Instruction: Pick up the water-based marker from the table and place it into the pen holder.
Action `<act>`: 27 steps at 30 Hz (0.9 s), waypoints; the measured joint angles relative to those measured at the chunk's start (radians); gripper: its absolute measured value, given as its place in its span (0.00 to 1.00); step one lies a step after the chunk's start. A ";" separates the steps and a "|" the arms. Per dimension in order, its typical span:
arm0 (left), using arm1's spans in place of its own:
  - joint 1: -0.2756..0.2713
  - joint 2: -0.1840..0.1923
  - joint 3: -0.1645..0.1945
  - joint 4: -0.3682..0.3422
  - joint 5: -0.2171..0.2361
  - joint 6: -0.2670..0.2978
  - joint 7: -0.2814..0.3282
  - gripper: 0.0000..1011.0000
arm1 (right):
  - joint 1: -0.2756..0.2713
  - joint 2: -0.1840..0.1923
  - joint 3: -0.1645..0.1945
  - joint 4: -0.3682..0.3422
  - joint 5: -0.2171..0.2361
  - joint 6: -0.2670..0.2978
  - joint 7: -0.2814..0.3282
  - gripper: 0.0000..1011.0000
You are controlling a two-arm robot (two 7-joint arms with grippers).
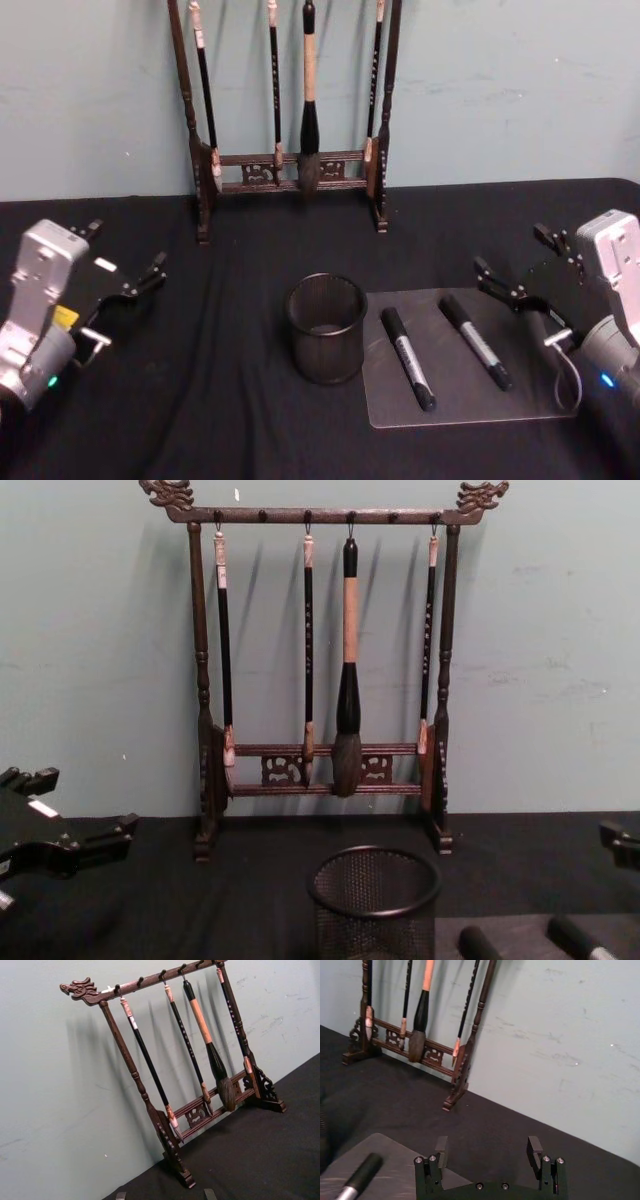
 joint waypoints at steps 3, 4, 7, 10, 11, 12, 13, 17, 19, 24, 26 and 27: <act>0.000 0.000 0.000 0.000 0.000 0.000 0.000 1.00 | -0.012 -0.001 0.010 -0.022 0.014 0.024 0.013 0.99; 0.000 0.000 0.000 0.000 0.000 0.000 0.000 1.00 | -0.015 -0.001 0.013 -0.028 0.018 0.033 0.017 0.99; 0.000 0.000 0.000 0.000 0.000 0.000 0.000 1.00 | -0.025 -0.001 0.022 -0.051 0.040 0.077 0.036 0.99; 0.000 0.000 0.000 0.000 0.000 0.000 0.000 1.00 | -0.034 -0.001 0.030 -0.070 0.051 0.109 0.049 0.99; 0.000 0.000 0.000 0.000 0.000 0.000 0.000 1.00 | -0.036 -0.001 0.031 -0.074 0.052 0.115 0.052 0.99; 0.000 0.000 0.000 0.000 0.000 0.000 0.000 1.00 | -0.039 -0.001 0.033 -0.079 0.054 0.124 0.056 0.99; 0.000 0.000 0.000 0.000 0.000 0.000 0.000 1.00 | -0.041 -0.002 0.035 -0.082 0.054 0.130 0.059 0.99; 0.000 0.000 0.000 0.000 0.000 0.000 0.000 1.00 | -0.047 -0.008 0.039 -0.089 0.056 0.155 0.076 0.99; 0.000 0.000 0.000 0.000 0.000 0.000 0.000 1.00 | -0.047 -0.010 0.038 -0.088 0.052 0.158 0.081 0.99; 0.000 0.000 0.000 0.000 0.000 0.000 0.000 1.00 | -0.041 -0.024 0.030 -0.060 0.039 0.180 0.101 0.99; 0.000 0.000 0.000 0.000 0.000 0.000 0.000 1.00 | -0.038 -0.029 0.029 -0.051 0.039 0.188 0.109 0.99; 0.000 0.000 0.000 0.000 0.000 0.000 0.000 1.00 | -0.035 -0.034 0.030 -0.043 0.039 0.195 0.117 0.99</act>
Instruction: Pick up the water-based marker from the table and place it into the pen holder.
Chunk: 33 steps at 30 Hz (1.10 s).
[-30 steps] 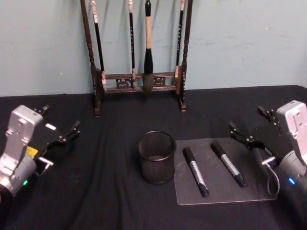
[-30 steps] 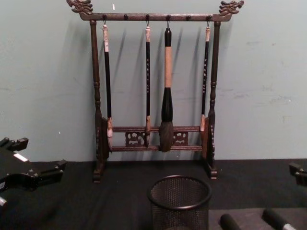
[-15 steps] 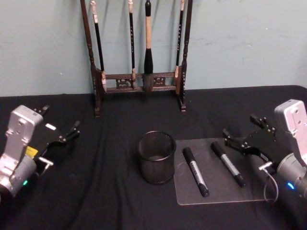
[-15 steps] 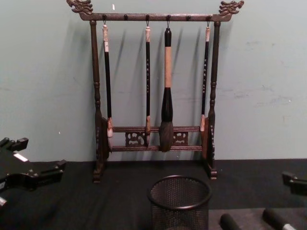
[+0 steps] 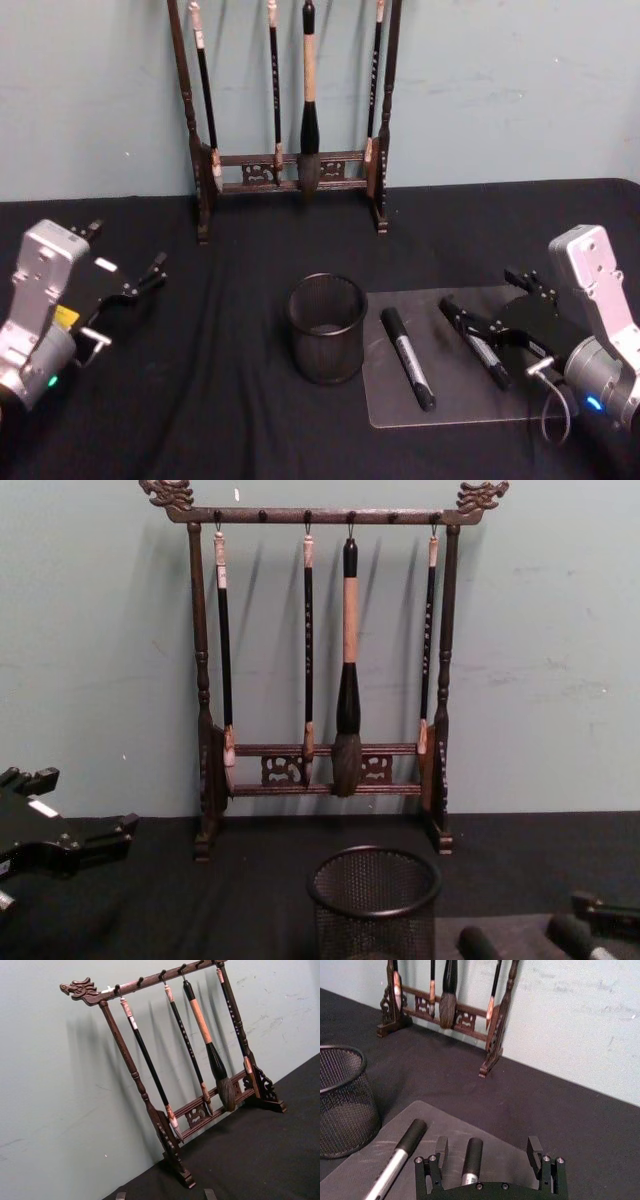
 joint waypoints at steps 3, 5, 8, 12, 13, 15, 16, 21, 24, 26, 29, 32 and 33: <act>0.000 0.000 0.000 0.000 0.000 0.000 0.000 1.00 | 0.004 -0.007 0.002 0.011 0.001 0.010 0.012 0.99; 0.000 0.000 0.000 0.000 0.000 0.000 0.000 1.00 | 0.006 -0.013 0.005 0.019 0.003 0.021 0.022 0.99; 0.000 0.000 0.000 0.000 0.000 0.000 0.000 1.00 | 0.008 -0.021 0.010 0.027 0.007 0.034 0.035 0.99; 0.000 0.000 0.000 0.000 0.000 0.000 0.000 1.00 | 0.009 -0.031 0.017 0.036 0.011 0.049 0.049 0.99; 0.000 0.000 0.000 0.000 0.000 0.000 0.000 1.00 | 0.010 -0.033 0.017 0.038 0.012 0.053 0.052 0.99; 0.000 0.000 0.000 0.000 0.000 0.000 0.000 1.00 | 0.011 -0.040 0.020 0.045 0.012 0.060 0.060 0.99; 0.000 0.000 0.000 0.000 0.000 0.000 0.000 1.00 | 0.011 -0.042 0.021 0.047 0.012 0.062 0.062 0.99; 0.000 0.000 0.000 0.000 0.000 0.000 0.000 1.00 | 0.013 -0.055 0.024 0.064 0.003 0.071 0.073 0.99; 0.000 0.000 0.000 0.000 0.000 0.000 0.000 1.00 | 0.015 -0.062 0.025 0.074 -0.006 0.074 0.077 0.99; 0.000 0.000 0.000 0.000 0.000 0.000 0.000 1.00 | 0.018 -0.069 0.026 0.083 -0.010 0.079 0.082 0.99; 0.000 0.000 0.000 0.000 0.000 0.000 0.000 1.00 | 0.022 -0.075 0.028 0.093 -0.014 0.085 0.086 0.99; 0.000 0.000 0.000 0.000 0.000 0.000 0.000 1.00 | 0.024 -0.082 0.032 0.102 -0.019 0.088 0.092 0.99; 0.000 0.000 0.000 0.000 0.000 0.000 0.000 1.00 | 0.024 -0.084 0.033 0.105 -0.022 0.089 0.095 0.99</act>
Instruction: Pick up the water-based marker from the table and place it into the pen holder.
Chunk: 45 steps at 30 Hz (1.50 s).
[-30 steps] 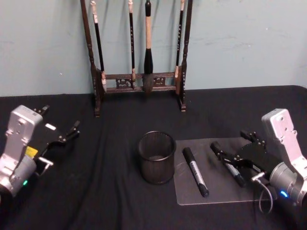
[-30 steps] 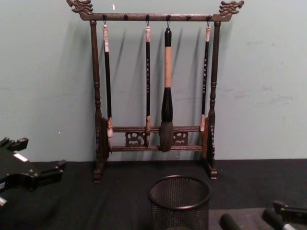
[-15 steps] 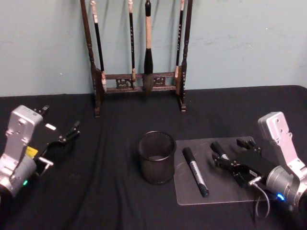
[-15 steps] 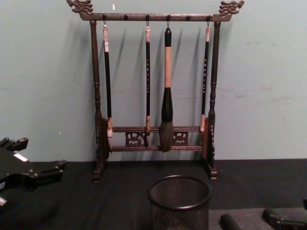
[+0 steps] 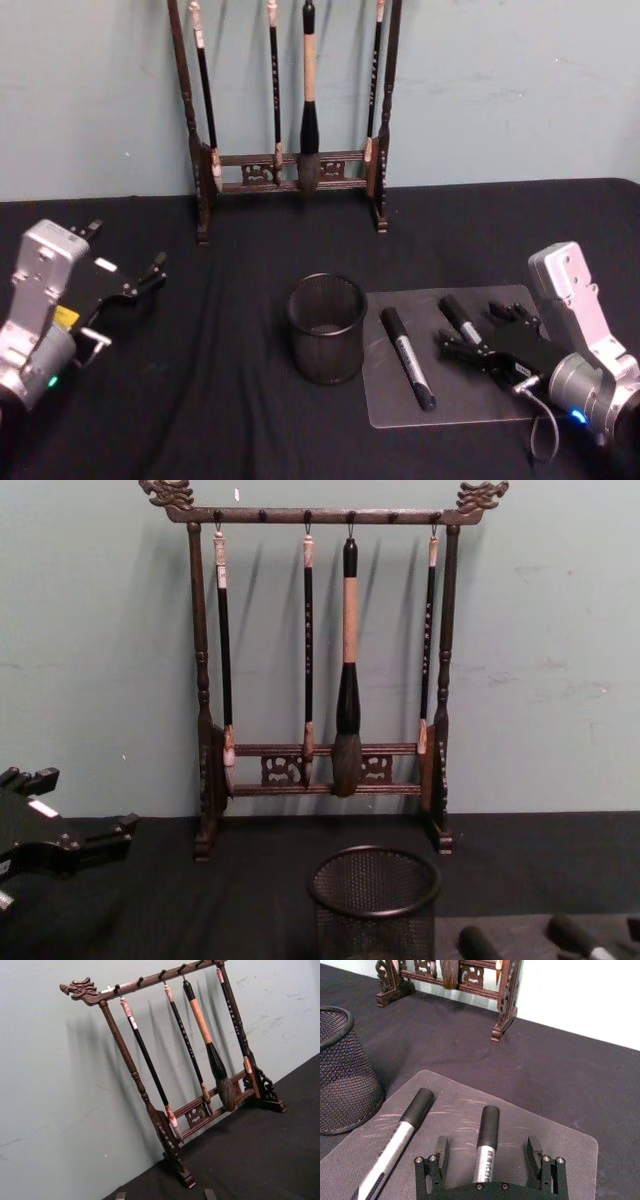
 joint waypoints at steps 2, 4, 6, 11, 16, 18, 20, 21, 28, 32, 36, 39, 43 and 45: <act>0.000 0.000 0.000 0.000 0.000 0.000 0.000 1.00 | 0.000 -0.003 0.002 0.002 -0.004 0.000 0.003 0.99; 0.000 0.000 0.000 0.000 0.000 0.000 0.000 1.00 | 0.000 -0.005 0.003 0.005 -0.009 0.000 0.006 0.99; 0.000 0.000 0.000 0.000 0.000 0.000 0.000 1.00 | 0.001 -0.011 0.005 0.009 -0.017 0.002 0.011 0.99; 0.000 0.000 0.000 0.000 0.000 0.000 0.000 1.00 | 0.001 -0.018 0.010 0.013 -0.029 0.005 0.024 0.99; 0.000 0.000 0.000 0.000 0.000 0.000 0.000 1.00 | 0.001 -0.026 0.016 0.017 -0.036 0.013 0.033 0.99; 0.000 0.000 0.000 0.000 0.000 0.000 0.000 1.00 | 0.000 -0.030 0.020 0.017 -0.040 0.017 0.035 0.99; 0.000 0.000 0.000 0.000 0.000 0.000 0.000 1.00 | 0.000 -0.033 0.022 0.018 -0.043 0.019 0.037 0.99; 0.000 0.000 0.000 0.000 0.000 0.000 0.000 1.00 | 0.000 -0.034 0.023 0.019 -0.045 0.020 0.038 0.99; 0.000 0.000 0.000 0.000 0.000 0.000 0.000 1.00 | -0.001 -0.044 0.034 0.022 -0.056 0.024 0.048 0.99; 0.000 0.000 0.000 0.000 0.000 0.000 0.000 1.00 | -0.002 -0.043 0.033 0.022 -0.056 0.024 0.047 0.99; 0.000 0.000 0.000 0.000 0.000 0.000 0.000 1.00 | -0.002 -0.043 0.032 0.022 -0.056 0.024 0.047 0.99; 0.000 0.000 0.000 0.000 0.000 0.000 0.000 1.00 | -0.002 -0.043 0.032 0.022 -0.056 0.024 0.047 0.97; 0.000 0.000 0.000 0.000 0.000 0.000 0.000 1.00 | -0.002 -0.042 0.032 0.022 -0.055 0.024 0.046 0.90; 0.000 0.000 0.000 0.000 0.000 0.000 0.000 1.00 | -0.003 -0.042 0.031 0.022 -0.055 0.024 0.046 0.85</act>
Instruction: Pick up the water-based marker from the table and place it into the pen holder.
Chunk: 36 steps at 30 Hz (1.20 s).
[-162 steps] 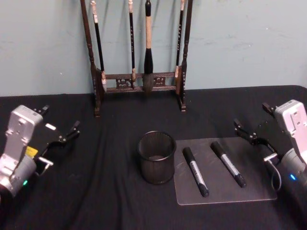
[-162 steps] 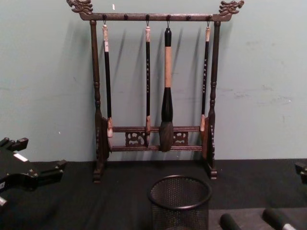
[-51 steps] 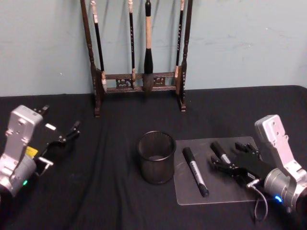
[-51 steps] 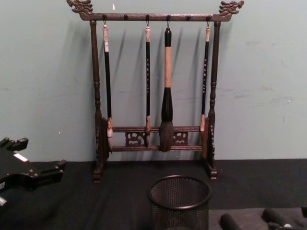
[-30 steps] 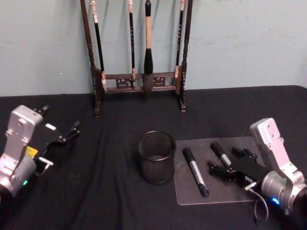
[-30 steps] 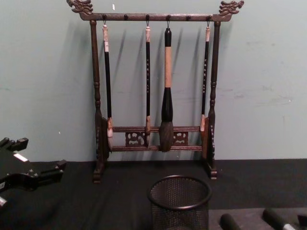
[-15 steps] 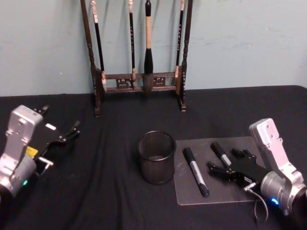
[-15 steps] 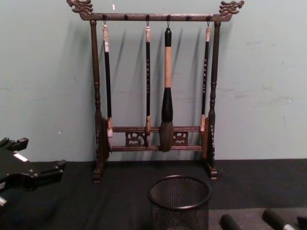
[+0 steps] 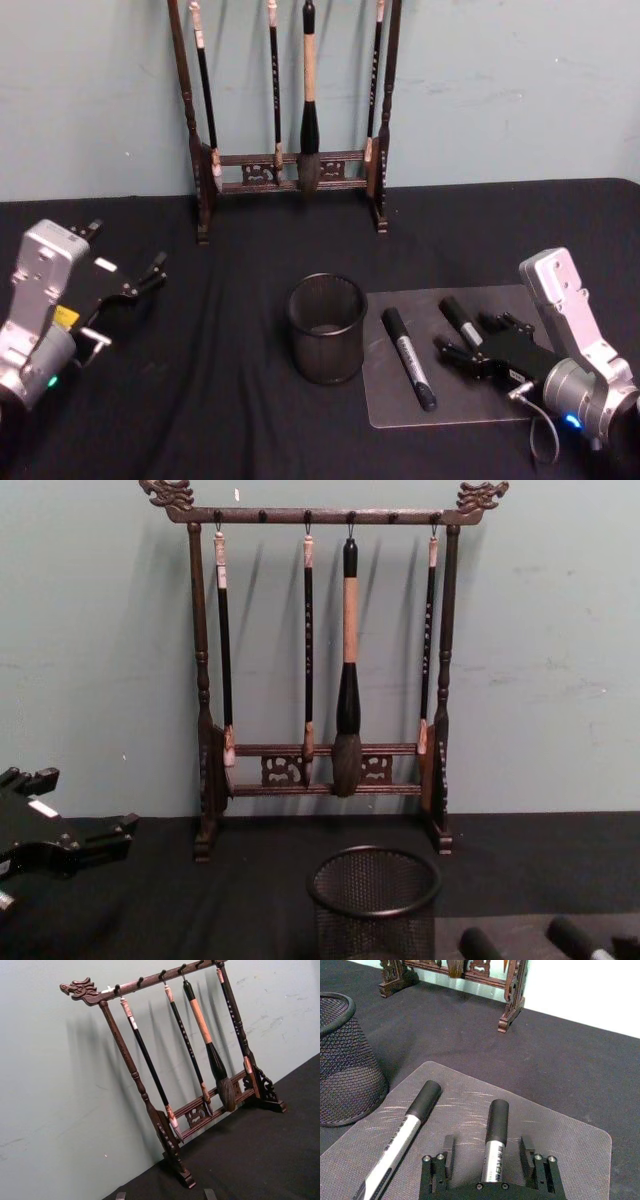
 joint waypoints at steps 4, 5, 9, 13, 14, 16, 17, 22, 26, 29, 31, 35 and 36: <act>0.000 0.000 0.000 0.000 0.000 0.000 0.000 1.00 | 0.000 0.000 0.000 0.000 0.000 0.000 0.000 0.73; 0.000 0.000 0.000 0.000 0.000 0.000 0.000 1.00 | 0.000 0.000 0.000 0.000 0.000 0.000 0.000 0.70; 0.000 0.000 0.000 0.000 0.000 0.000 0.000 1.00 | 0.000 0.001 -0.001 -0.001 0.001 0.000 -0.001 0.57; 0.000 0.000 0.000 0.000 0.000 0.000 0.000 1.00 | 0.000 0.001 -0.001 -0.001 0.001 0.000 -0.001 0.44; 0.000 0.000 0.000 0.000 0.000 0.000 0.000 1.00 | 0.000 0.001 -0.001 -0.001 0.001 0.000 -0.002 0.42; 0.000 0.000 0.000 0.000 0.000 0.000 0.000 1.00 | 0.000 0.001 -0.001 -0.001 0.001 0.000 -0.002 0.34; 0.000 0.000 0.000 0.000 0.000 0.000 0.000 1.00 | 0.000 0.001 -0.001 -0.001 0.002 0.000 -0.002 0.33; 0.000 0.000 0.000 0.000 0.000 0.000 0.000 1.00 | 0.000 0.001 -0.001 -0.001 0.002 0.000 -0.002 0.21; 0.000 0.000 0.000 0.000 0.000 0.000 0.000 1.00 | 0.000 0.001 -0.001 -0.001 0.002 0.000 -0.002 0.21; 0.000 0.000 0.000 0.000 0.000 0.000 0.000 1.00 | 0.000 0.001 -0.001 -0.001 0.002 0.000 -0.002 0.21; 0.000 0.000 0.000 0.000 0.000 0.000 0.000 1.00 | 0.000 0.001 -0.001 -0.001 0.002 0.000 -0.002 0.21; 0.000 0.000 0.000 0.000 0.000 0.000 0.000 1.00 | 0.000 -0.001 0.002 -0.001 0.001 -0.001 0.000 0.21; 0.000 0.000 0.000 0.000 0.000 0.000 0.000 1.00 | -0.001 -0.003 0.005 -0.002 0.001 -0.002 0.001 0.21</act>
